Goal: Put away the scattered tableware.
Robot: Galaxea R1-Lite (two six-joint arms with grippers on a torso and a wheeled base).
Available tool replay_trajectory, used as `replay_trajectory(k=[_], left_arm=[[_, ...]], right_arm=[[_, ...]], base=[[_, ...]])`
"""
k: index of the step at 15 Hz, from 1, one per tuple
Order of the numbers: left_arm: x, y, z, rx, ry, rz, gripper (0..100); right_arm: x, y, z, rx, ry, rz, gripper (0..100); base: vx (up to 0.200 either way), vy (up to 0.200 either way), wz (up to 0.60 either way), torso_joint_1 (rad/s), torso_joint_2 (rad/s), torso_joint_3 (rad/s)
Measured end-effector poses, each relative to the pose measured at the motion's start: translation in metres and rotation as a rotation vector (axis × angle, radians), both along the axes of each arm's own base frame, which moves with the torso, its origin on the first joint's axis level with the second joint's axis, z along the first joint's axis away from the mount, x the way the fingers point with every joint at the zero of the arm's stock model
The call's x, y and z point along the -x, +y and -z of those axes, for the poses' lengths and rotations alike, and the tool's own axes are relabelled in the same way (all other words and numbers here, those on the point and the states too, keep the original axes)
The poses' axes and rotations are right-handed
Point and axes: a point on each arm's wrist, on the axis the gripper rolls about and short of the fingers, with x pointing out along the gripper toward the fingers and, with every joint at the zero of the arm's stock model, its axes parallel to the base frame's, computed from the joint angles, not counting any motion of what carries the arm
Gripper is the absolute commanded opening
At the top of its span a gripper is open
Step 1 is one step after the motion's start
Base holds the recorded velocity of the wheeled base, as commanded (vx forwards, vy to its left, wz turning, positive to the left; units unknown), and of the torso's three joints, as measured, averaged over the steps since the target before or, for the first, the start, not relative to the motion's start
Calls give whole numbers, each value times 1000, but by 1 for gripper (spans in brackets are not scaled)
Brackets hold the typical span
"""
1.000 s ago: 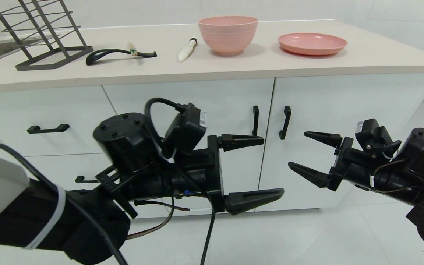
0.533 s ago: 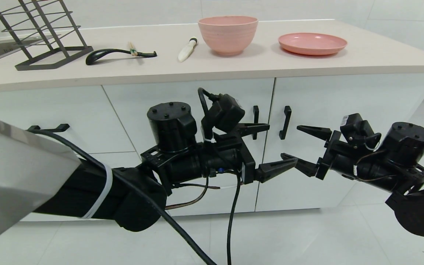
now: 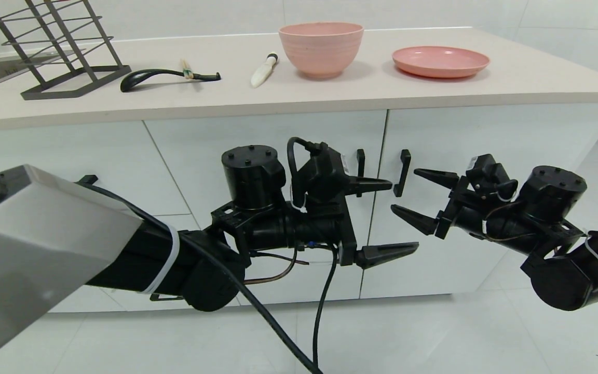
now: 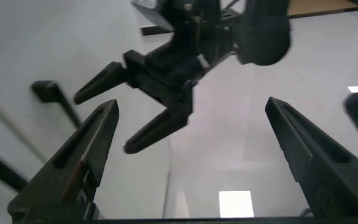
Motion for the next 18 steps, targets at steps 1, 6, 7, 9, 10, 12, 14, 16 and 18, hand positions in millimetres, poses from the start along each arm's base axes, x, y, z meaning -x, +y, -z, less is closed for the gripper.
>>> replay_trajectory(k=[1, 6, 7, 9, 10, 12, 14, 16, 18], left_arm=[[-3, -1, -1, 7, -3, -36, 100], [-11, 3, -4, 43, 119, -81, 100], [-11, 3, -6, 58, 130, -82, 100], [-12, 3, -6, 60, 131, -83, 100], [-12, 3, -5, 59, 133, -83, 100], [-13, 2, -3, 57, 135, -83, 100], [-14, 2, -1, 55, 138, -87, 100], [-17, 3, 0, 56, 137, -93, 100], [-20, 4, -1, 62, 131, -97, 100]], right_arm=[[-3, 1, 1, 0, -2, -3, 100], [-12, 6, 5, -1, -11, -22, 100], [-14, 6, 6, -2, -13, -23, 100], [-18, 8, 5, -3, -21, -33, 100], [-20, 9, 5, -2, -27, -41, 100], [-22, 10, 5, -3, -35, -47, 100], [-23, 12, 4, -3, -38, -63, 100], [-22, 15, 5, 1, -35, -99, 100], [-20, 21, 5, 1, -29, -137, 100]], base=[[0, 0, 0, 0, 0, 0], [0, 0, 0, 0, 0, 0], [0, 0, 0, 0, 0, 0], [0, 0, 0, 0, 0, 0], [0, 0, 0, 0, 0, 0], [0, 0, 0, 0, 0, 0], [0, 0, 0, 0, 0, 0], [0, 0, 0, 0, 0, 0], [0, 0, 0, 0, 0, 0]])
